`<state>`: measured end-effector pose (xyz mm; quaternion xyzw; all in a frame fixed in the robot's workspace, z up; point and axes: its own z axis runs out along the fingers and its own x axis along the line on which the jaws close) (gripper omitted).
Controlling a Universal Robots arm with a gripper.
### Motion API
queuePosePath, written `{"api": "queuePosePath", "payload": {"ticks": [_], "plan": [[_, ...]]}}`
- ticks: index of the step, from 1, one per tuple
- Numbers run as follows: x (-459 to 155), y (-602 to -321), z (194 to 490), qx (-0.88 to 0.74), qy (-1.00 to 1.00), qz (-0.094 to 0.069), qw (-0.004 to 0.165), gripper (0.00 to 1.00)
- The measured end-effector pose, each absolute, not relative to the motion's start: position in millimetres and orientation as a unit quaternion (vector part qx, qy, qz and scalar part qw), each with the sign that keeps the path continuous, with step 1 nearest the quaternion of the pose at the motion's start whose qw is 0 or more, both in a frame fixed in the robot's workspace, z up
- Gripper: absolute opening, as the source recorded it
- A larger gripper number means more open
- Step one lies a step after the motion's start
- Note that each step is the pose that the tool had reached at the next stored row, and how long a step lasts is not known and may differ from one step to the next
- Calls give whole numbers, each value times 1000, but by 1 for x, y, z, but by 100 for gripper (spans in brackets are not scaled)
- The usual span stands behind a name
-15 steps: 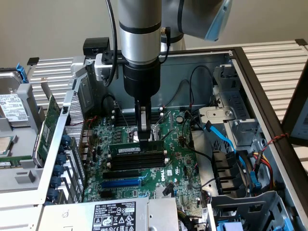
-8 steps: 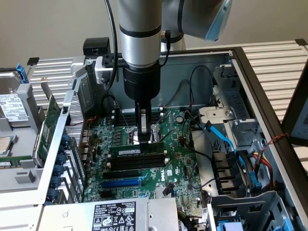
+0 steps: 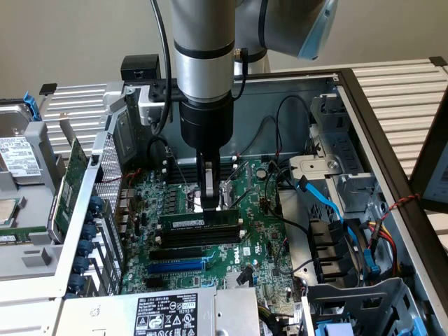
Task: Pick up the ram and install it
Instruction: 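Insert the ram into the slot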
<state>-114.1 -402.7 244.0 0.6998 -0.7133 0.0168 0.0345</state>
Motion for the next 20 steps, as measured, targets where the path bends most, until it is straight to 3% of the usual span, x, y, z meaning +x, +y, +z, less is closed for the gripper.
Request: {"api": "queuePosePath", "payload": {"ticks": [20], "plan": [[-115,-404,239,696,-717,17,35,13]]}}
